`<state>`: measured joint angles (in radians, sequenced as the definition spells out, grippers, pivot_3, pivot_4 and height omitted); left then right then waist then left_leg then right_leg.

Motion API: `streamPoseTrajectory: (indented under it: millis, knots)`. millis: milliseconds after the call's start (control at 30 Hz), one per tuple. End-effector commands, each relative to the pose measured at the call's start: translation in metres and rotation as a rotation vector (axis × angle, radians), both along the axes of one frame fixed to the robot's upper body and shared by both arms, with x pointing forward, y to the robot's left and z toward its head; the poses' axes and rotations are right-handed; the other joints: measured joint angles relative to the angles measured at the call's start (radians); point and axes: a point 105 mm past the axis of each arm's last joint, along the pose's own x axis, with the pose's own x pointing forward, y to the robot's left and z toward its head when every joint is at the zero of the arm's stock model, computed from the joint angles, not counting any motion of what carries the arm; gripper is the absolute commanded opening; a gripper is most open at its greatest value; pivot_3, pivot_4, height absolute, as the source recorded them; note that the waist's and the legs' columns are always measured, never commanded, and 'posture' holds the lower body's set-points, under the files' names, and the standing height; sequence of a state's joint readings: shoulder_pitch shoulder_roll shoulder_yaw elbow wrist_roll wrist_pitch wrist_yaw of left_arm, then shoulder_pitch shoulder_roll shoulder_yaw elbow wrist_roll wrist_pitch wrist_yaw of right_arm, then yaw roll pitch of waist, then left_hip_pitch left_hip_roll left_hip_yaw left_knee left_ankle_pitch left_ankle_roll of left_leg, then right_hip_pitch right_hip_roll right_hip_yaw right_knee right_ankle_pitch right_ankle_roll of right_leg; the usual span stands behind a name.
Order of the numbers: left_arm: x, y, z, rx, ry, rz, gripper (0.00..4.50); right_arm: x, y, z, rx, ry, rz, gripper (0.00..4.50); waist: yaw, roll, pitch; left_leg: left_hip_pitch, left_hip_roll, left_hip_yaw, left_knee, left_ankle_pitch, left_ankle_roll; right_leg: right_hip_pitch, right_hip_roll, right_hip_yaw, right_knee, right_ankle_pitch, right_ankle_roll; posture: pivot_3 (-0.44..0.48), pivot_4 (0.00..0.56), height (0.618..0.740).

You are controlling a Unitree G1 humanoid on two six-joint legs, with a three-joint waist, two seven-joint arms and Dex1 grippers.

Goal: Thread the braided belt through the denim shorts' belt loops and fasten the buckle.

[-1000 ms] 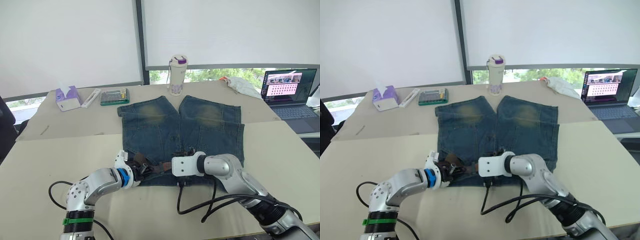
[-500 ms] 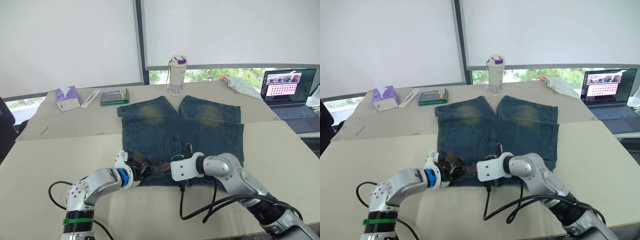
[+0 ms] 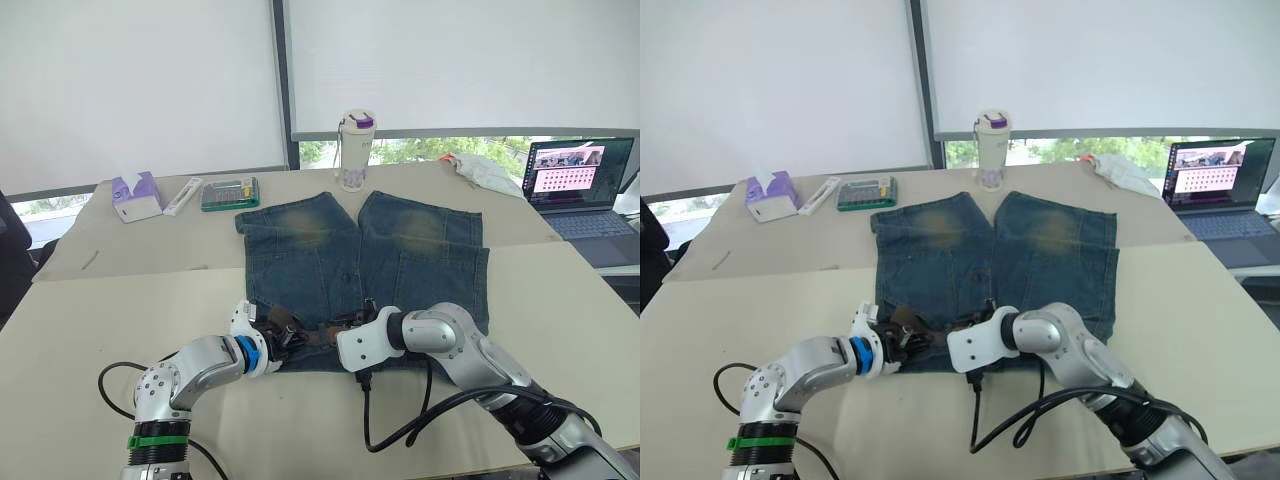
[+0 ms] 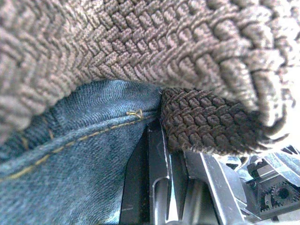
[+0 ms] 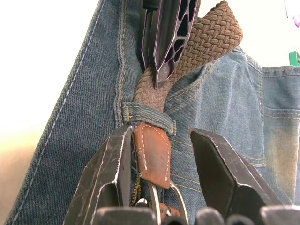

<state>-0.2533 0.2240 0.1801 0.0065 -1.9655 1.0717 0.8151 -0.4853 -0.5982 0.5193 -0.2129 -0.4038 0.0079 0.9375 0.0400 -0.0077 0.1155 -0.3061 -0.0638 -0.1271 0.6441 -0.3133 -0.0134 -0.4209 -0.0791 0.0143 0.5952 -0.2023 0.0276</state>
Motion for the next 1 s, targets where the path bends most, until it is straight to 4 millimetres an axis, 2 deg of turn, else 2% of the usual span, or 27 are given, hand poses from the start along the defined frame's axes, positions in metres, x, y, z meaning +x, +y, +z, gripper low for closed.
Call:
streamPoseTrajectory:
  millis: [33, 200, 333, 400, 433, 467, 567, 733, 800, 933, 1000]
  knots:
    - [-0.005, -0.006, -0.005, -0.018, 0.022, -0.019, 0.00, 0.006, -0.005, 0.008, -0.020, -0.067, -0.001, 2.22, 0.000, 0.000, 0.000, 0.000, 0.000, 0.000, 0.000, 0.000, 0.000, 0.000, 0.000, 0.000, 0.000, 0.000, 0.000, 0.000, 0.150, 0.740]
    - [-0.006, -0.006, -0.006, -0.017, 0.023, -0.021, 0.00, 0.011, -0.010, 0.008, -0.039, -0.086, -0.014, 2.22, 0.000, 0.000, 0.000, 0.000, 0.000, 0.000, 0.000, 0.000, 0.000, 0.000, 0.000, 0.000, 0.000, 0.000, 0.000, 0.000, 0.150, 0.740]
    - [-0.006, -0.006, -0.007, -0.016, 0.024, -0.024, 0.00, 0.009, -0.006, 0.010, -0.029, -0.087, 0.002, 2.22, 0.000, 0.000, 0.000, 0.000, 0.000, 0.000, 0.000, 0.000, 0.000, 0.000, 0.000, 0.000, 0.000, 0.000, 0.000, 0.000, 0.150, 0.740]
    - [-0.006, -0.006, -0.007, -0.017, 0.024, -0.025, 0.00, 0.008, -0.003, 0.010, -0.026, -0.085, 0.015, 1.69, 0.000, 0.000, 0.000, 0.000, 0.000, 0.000, 0.000, 0.000, 0.000, 0.000, 0.000, 0.000, 0.000, 0.000, 0.000, 0.000, 0.150, 0.740]
    - [-0.006, -0.007, -0.007, -0.018, 0.025, -0.026, 0.00, 0.008, -0.002, 0.010, -0.022, -0.085, 0.016, 1.69, 0.000, 0.000, 0.000, 0.000, 0.000, 0.000, 0.000, 0.000, 0.000, 0.000, 0.000, 0.000, 0.000, 0.000, 0.000, 0.000, 0.150, 0.740]
    - [-0.006, -0.007, -0.007, -0.018, 0.025, -0.026, 0.00, 0.008, -0.001, 0.010, -0.020, -0.085, 0.016, 1.07, 0.000, 0.000, 0.000, 0.000, 0.000, 0.000, 0.000, 0.000, 0.000, 0.000, 0.000, 0.000, 0.000, 0.000, 0.000, 0.000, 0.150, 0.740]
    - [-0.006, -0.005, -0.007, -0.016, 0.026, -0.027, 0.00, 0.008, -0.002, 0.011, -0.015, -0.084, 0.013, 0.04, 0.000, 0.000, 0.000, 0.000, 0.000, 0.000, 0.000, 0.000, 0.000, 0.000, 0.000, 0.000, 0.000, 0.000, 0.000, 0.000, 0.150, 0.740]
    - [-0.005, -0.001, -0.008, -0.007, 0.018, -0.029, 0.00, 0.008, -0.005, 0.013, -0.017, -0.084, 0.010, 0.02, 0.000, 0.000, 0.000, 0.000, 0.000, 0.000, 0.000, 0.000, 0.000, 0.000, 0.000, 0.000, 0.000, 0.000, 0.000, 0.000, 0.150, 0.740]
    - [-0.006, 0.003, 0.005, 0.007, -0.081, -0.085, 0.00, 0.009, -0.007, 0.015, -0.017, -0.087, 0.004, 0.02, 0.000, 0.000, 0.000, 0.000, 0.000, 0.000, 0.000, 0.000, 0.000, 0.000, 0.000, 0.000, 0.000, 0.000, 0.000, 0.000, 0.150, 0.740]
    - [-0.011, 0.018, 0.046, 0.000, -0.352, -0.199, 1.28, 0.008, -0.012, 0.016, -0.012, -0.082, -0.009, 0.00, -0.012, -0.001, 0.003, -0.001, -0.001, 0.000, -0.001, 0.000, -0.001, -0.002, 0.002, 0.000, 0.000, 0.000, 0.000, 0.000, 0.150, 0.740]
    - [-0.018, 0.024, 0.062, 0.082, -0.497, -0.297, 1.95, 0.008, -0.014, 0.016, -0.005, -0.075, -0.021, 0.00, -0.020, -0.001, 0.004, -0.001, -0.001, 0.000, -0.001, 0.000, -0.001, -0.002, 0.002, -0.001, 0.000, 0.000, -0.001, 0.000, 0.150, 0.740]
